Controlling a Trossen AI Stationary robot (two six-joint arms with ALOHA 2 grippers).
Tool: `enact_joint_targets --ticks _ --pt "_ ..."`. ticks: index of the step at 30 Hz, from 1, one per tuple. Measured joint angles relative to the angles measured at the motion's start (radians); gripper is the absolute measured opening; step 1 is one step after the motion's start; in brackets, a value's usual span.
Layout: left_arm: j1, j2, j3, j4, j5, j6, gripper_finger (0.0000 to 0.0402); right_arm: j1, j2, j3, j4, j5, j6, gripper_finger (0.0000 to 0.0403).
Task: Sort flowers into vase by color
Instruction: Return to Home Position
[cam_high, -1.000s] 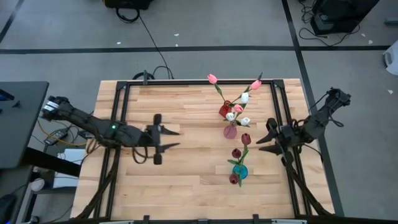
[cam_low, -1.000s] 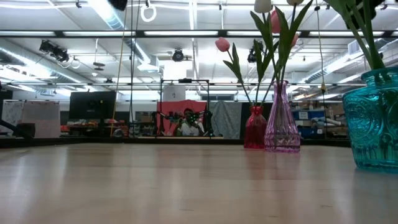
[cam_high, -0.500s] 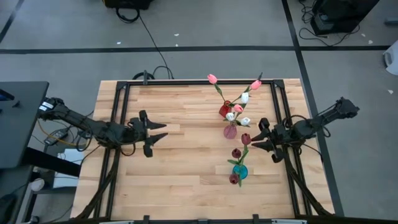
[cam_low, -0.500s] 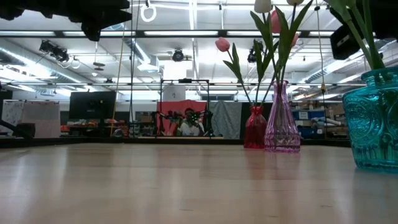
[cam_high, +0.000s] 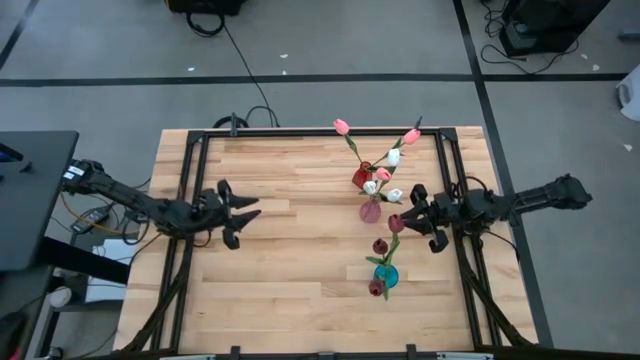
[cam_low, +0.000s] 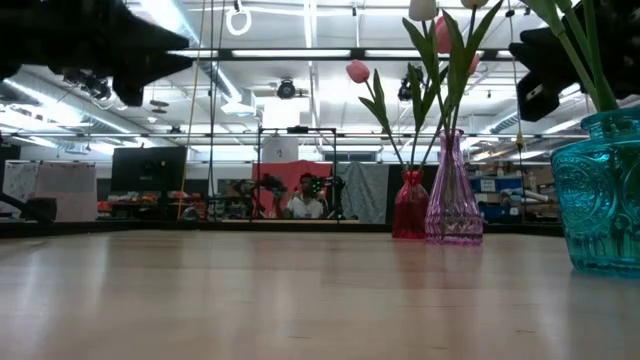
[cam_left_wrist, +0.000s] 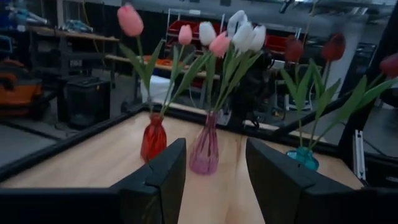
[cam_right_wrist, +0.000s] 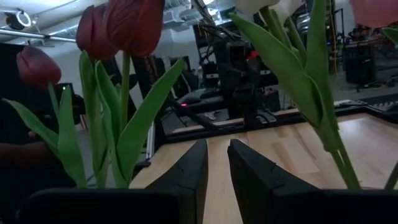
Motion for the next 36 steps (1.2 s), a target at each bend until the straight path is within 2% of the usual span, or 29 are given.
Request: enact_joint_targets --ticks 8,14,19,23,27,32,36 --pt "0.0 0.001 -0.132 0.104 -0.006 -0.113 0.0171 -0.02 0.05 0.0 0.0 -0.042 0.0 0.0079" --pt "-0.002 0.027 -0.132 0.049 -0.008 -0.162 0.0171 -0.017 0.119 0.0 -0.002 -0.042 0.001 0.0079" --pt "-0.002 0.03 -0.132 0.047 0.046 -0.187 0.0171 -0.032 0.126 0.001 -0.011 -0.086 0.109 0.0079" --pt "-0.003 0.03 -0.132 0.048 0.102 -0.186 0.0171 -0.055 0.099 0.011 -0.063 -0.091 0.096 0.0077" --pt "-0.003 0.029 -0.132 0.048 0.103 -0.184 0.0171 -0.082 0.047 0.04 -0.1 -0.096 0.057 0.0075" --pt "-0.002 0.029 -0.132 0.048 0.103 -0.193 0.0171 -0.102 -0.044 0.103 -0.264 -0.154 0.018 0.0075" --pt "-0.002 0.029 -0.132 0.049 0.103 -0.212 0.0171 -0.102 -0.094 0.098 -0.345 -0.159 -0.009 0.0075"
